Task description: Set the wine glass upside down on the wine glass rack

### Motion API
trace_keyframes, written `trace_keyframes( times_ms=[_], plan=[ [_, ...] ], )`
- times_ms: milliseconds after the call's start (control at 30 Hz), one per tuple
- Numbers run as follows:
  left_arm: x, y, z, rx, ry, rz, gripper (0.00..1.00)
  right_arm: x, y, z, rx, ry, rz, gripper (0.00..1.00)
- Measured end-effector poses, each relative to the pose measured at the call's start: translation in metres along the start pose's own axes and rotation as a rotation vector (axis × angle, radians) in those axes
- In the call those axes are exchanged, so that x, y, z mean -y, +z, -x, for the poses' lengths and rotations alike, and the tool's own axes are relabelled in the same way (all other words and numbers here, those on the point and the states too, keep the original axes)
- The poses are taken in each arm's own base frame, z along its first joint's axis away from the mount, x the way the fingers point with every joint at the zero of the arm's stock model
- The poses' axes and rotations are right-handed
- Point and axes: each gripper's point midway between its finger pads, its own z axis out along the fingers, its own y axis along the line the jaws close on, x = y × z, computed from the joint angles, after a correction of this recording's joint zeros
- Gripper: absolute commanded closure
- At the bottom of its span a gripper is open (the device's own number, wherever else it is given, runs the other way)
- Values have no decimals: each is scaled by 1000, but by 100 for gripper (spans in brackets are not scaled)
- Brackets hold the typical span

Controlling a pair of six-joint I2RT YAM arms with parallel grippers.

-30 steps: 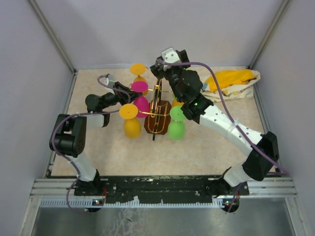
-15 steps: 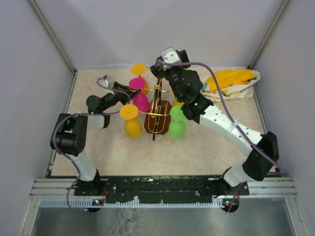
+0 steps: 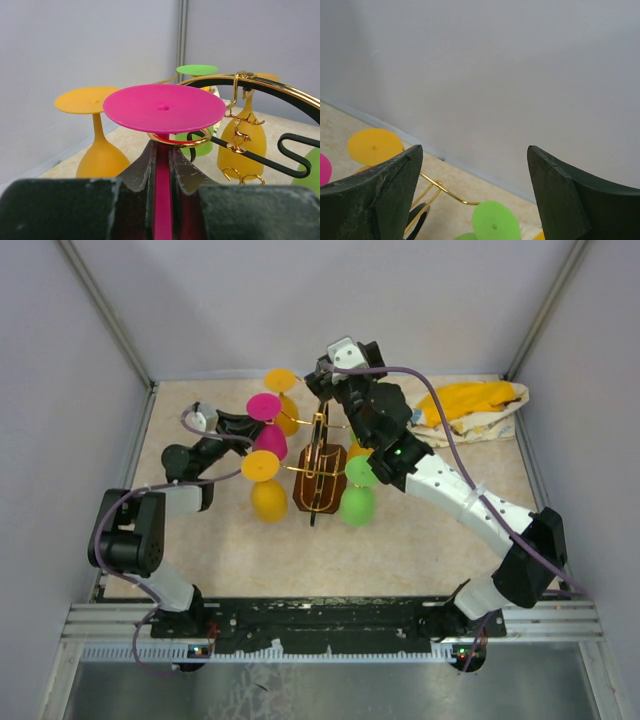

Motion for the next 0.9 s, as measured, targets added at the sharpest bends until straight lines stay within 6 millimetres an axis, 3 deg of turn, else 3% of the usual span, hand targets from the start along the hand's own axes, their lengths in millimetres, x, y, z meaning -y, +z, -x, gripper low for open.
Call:
trace_keyframes(
  times_ms=[633,733,900],
  plan=[
    [27,-8,3,-33,46,-110,100,0,0,-2,0,0,-2,12],
    [31,-7,2,-36,44,-125,92,1,0,-2,-1,1,-4,11],
    [33,-7,1,-39,46,-131,68,1,0,-2,-1,7,-3,7]
  ],
)
